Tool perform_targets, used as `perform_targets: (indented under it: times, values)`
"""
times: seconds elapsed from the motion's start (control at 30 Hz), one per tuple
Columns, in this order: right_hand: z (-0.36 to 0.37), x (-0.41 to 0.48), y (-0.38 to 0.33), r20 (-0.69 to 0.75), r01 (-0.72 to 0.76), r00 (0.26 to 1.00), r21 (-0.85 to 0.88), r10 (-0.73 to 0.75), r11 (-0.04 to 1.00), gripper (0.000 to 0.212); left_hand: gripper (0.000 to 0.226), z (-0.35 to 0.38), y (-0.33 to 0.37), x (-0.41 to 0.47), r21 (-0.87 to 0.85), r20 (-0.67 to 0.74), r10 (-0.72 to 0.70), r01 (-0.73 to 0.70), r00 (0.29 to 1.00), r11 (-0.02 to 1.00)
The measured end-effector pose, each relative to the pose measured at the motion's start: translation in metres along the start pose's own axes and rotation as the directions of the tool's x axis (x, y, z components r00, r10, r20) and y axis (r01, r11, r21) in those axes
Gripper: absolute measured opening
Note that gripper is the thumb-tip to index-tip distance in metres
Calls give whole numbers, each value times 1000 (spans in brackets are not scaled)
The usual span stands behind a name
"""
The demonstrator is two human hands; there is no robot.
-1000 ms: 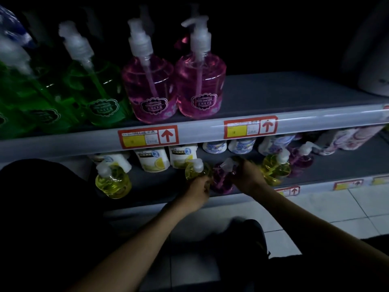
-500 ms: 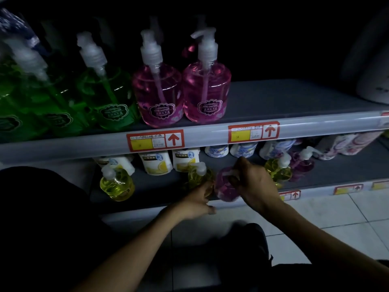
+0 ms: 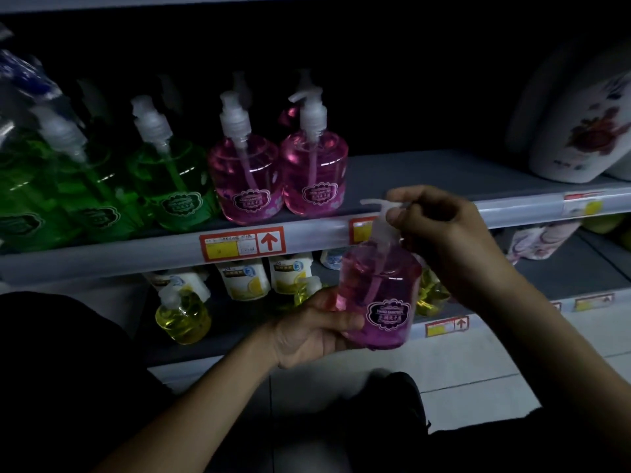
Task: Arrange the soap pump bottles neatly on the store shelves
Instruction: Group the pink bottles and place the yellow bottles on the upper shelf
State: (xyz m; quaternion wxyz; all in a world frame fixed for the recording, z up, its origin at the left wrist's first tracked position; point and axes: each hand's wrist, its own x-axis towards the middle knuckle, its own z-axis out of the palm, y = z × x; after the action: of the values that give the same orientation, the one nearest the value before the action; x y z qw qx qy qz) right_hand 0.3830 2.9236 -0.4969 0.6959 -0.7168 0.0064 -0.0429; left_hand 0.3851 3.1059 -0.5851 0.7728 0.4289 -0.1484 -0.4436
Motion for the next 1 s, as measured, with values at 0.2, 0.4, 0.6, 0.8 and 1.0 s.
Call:
perform_targets:
  times: [0.2, 0.4, 0.6, 0.8, 1.0]
  values:
    - [-18, -13, -21, 198, -16, 977, -306, 80, 952, 76, 48, 21, 20, 0, -119, -41, 164, -167, 986, 979]
    - [-18, -5, -21, 207, 117, 974, -136, -88, 984, 82, 35, 45, 52, 14, 212, -237, 314, -267, 919, 940]
    - [-35, 51, -20, -36, 183, 978, -318, -205, 930, 99, 29, 40, 88, 22, 990, -24, 866, 129, 499, -48]
    - [-28, 108, -4, -94, 131, 981, -325, -169, 937, 93, 55, 24, 105, 27, 901, -57, 878, 402, 476, -160]
    - [-10, 143, 22, -149, 104, 979, -220, -139, 970, 80, 54, 20, 109, 36, 900, -82, 862, 410, 500, -152]
